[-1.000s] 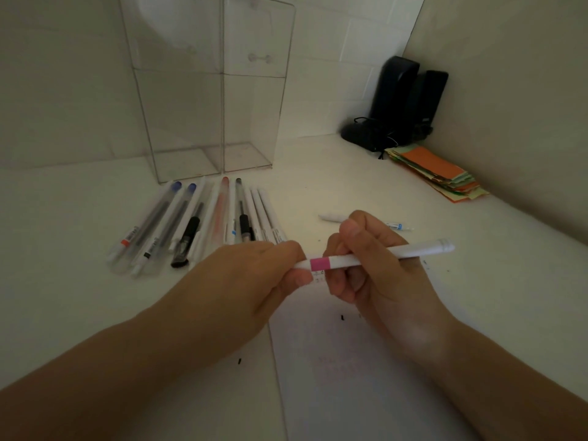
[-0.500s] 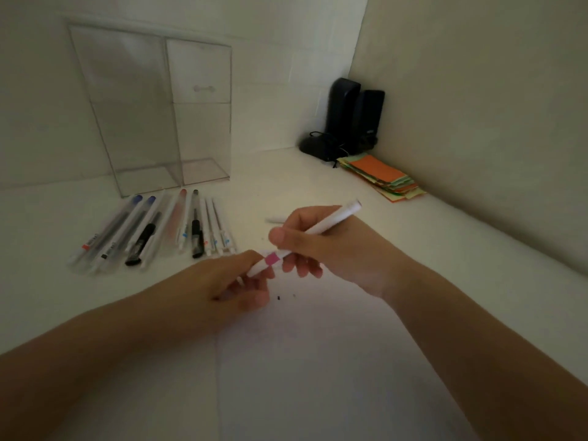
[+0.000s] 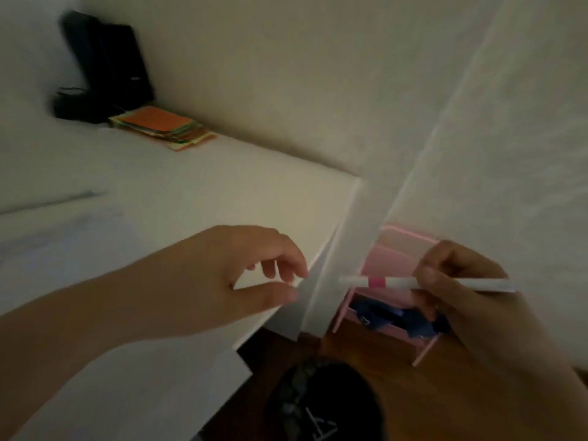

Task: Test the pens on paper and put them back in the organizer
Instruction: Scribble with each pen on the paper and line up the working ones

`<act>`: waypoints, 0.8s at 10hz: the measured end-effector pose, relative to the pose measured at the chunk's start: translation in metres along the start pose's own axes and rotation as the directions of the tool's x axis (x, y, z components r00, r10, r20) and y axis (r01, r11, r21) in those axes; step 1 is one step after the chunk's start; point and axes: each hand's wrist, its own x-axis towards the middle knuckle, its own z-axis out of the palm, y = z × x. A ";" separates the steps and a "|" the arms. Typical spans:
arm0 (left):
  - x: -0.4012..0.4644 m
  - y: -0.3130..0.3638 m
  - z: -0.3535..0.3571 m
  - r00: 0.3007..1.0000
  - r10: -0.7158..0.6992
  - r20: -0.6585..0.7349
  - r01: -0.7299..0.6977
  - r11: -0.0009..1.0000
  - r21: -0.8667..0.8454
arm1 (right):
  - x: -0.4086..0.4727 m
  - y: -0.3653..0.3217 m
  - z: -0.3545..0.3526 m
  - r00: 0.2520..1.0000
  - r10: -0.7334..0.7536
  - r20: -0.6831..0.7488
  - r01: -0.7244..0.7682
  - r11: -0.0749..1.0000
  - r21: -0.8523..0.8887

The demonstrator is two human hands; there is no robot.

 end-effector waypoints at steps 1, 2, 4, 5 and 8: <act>0.045 0.010 0.046 0.973 0.116 0.201 -0.121 0.993 0.012 | -0.047 0.027 -0.049 0.978 0.191 -0.088 -0.204 0.963 -0.175; 0.071 0.012 0.082 0.914 0.154 0.375 -0.206 0.973 0.102 | -0.074 0.065 -0.073 0.924 0.377 -0.058 -0.374 0.865 -0.333; 0.091 0.016 0.100 0.908 0.115 0.404 -0.164 0.983 0.088 | -0.075 0.130 -0.092 0.883 0.454 -0.117 -0.408 0.620 -0.670; 0.093 0.016 0.090 0.946 0.139 0.293 -0.151 0.988 0.017 | -0.055 0.122 -0.086 0.918 0.381 -0.108 -0.351 0.656 -0.668; -0.008 -0.056 0.004 0.959 -0.280 -0.040 0.282 0.939 0.199 | 0.036 0.030 -0.001 0.985 0.015 0.172 0.043 0.945 -0.324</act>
